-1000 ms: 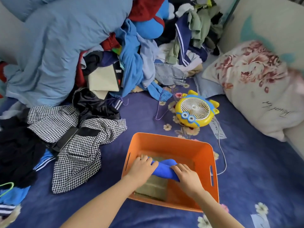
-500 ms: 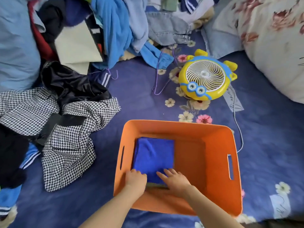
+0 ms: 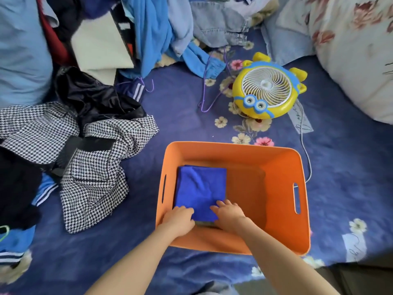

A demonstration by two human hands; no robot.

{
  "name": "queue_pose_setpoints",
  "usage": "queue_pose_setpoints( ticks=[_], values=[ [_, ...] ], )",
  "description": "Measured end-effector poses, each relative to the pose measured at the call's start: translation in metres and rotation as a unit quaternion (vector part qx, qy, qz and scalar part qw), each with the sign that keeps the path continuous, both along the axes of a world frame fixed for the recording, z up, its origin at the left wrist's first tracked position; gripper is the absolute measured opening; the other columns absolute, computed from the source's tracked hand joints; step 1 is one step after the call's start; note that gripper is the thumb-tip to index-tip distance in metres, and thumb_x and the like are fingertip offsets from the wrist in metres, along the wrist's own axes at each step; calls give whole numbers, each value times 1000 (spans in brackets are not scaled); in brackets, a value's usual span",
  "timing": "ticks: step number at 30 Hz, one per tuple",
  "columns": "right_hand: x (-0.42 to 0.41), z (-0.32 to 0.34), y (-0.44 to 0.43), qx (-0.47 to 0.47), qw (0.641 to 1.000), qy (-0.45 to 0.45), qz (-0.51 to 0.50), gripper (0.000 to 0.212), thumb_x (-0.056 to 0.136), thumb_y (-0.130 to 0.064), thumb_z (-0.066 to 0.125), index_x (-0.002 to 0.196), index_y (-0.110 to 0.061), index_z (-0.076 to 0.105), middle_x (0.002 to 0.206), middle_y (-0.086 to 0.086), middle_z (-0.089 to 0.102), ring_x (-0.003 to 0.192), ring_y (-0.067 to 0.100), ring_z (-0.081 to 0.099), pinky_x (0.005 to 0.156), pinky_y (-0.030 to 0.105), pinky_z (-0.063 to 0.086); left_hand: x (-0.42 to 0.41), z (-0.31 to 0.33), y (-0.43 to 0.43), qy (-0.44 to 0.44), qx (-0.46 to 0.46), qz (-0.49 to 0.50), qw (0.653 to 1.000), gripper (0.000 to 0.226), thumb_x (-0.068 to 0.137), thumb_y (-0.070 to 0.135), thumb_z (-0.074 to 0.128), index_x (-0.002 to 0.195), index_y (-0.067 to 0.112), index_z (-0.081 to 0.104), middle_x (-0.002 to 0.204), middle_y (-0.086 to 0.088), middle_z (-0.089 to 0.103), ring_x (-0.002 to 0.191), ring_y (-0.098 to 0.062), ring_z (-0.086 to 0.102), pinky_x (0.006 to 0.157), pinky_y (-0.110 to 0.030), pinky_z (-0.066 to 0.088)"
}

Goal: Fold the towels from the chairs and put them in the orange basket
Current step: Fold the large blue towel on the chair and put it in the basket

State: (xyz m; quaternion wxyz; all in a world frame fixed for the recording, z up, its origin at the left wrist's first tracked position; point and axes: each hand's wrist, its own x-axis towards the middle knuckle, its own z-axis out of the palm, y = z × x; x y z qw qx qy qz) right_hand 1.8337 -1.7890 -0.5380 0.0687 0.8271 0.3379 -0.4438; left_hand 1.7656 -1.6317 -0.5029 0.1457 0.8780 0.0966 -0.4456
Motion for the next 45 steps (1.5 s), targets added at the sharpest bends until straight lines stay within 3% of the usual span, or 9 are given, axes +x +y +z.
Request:
queue_pose_setpoints(
  ticks=[4, 10, 14, 19, 30, 33, 37, 40, 45],
  values=[
    [11, 44, -6, -19, 999, -36, -13, 53, 94, -27, 43, 145, -20, 28, 147, 10, 32, 137, 30, 26, 108, 41, 30, -7, 40, 8, -79, -12, 59, 995, 32, 94, 23, 38, 121, 15, 53, 121, -5, 55, 109, -25, 51, 87, -35, 44],
    [61, 142, 5, 38, 985, -163, -31, 62, 95, -26, 40, 150, -24, 13, 154, 6, 22, 142, 29, 17, 112, 42, 23, 17, 123, 31, -217, 34, 32, 975, 31, 92, 23, 41, 117, 13, 55, 133, -2, 45, 128, -25, 36, 94, -38, 41],
    [83, 208, 17, 78, 965, -248, -23, 64, 95, -24, 41, 151, -24, 11, 155, 6, 19, 144, 28, 14, 113, 42, 21, 45, 191, 55, -328, 76, 30, 941, 45, 94, 25, 41, 138, 16, 41, 154, -5, 23, 141, -23, 19, 110, -36, 28],
    [96, 277, 27, 129, 933, -335, -8, 67, 93, -34, 48, 150, -24, 14, 154, 4, 22, 142, 25, 17, 111, 44, 23, 58, 259, 75, -428, 116, 15, 896, 50, 96, 27, 40, 145, 17, 31, 156, -7, 16, 143, -23, 14, 110, -36, 25],
    [77, 383, 17, 200, 851, -486, -8, 62, 92, -41, 49, 147, -25, 23, 152, 3, 22, 142, 24, 16, 110, 43, 20, 51, 330, 108, -603, 178, -61, 775, 42, 83, 24, 65, 120, 4, 61, 129, -23, 54, 123, -39, 47, 91, -47, 46],
    [57, 390, -13, 183, 846, -500, -20, 62, 91, -40, 51, 146, -23, 28, 152, 5, 24, 142, 26, 17, 111, 45, 19, 56, 334, 88, -602, 131, -84, 783, 41, 84, 28, 64, 118, 5, 62, 124, -20, 58, 120, -37, 49, 88, -47, 47],
    [22, 380, -70, 138, 839, -518, -89, 62, 71, -42, 75, 127, -21, 57, 130, 15, 55, 126, 36, 49, 97, 55, 39, 73, 326, 31, -587, 82, -134, 794, 47, 81, 42, 41, 101, 12, 71, 108, -11, 68, 106, -28, 58, 77, -38, 54],
    [-17, 358, -131, 84, 846, -496, -179, 60, 83, -40, 64, 137, -19, 46, 142, 15, 43, 136, 34, 35, 107, 53, 25, 77, 302, -33, -544, -33, -153, 824, 59, 82, 47, 40, 117, 5, 62, 126, -18, 58, 122, -36, 47, 98, -46, 41],
    [-92, 330, -235, 8, 812, -502, -296, 63, 44, -46, 87, 99, -21, 72, 100, 11, 71, 95, 31, 69, 73, 52, 53, 58, 286, -140, -501, -110, -249, 821, 66, 77, 45, 39, 129, 8, 54, 138, -19, 47, 133, -35, 35, 108, -45, 28]
  ],
)
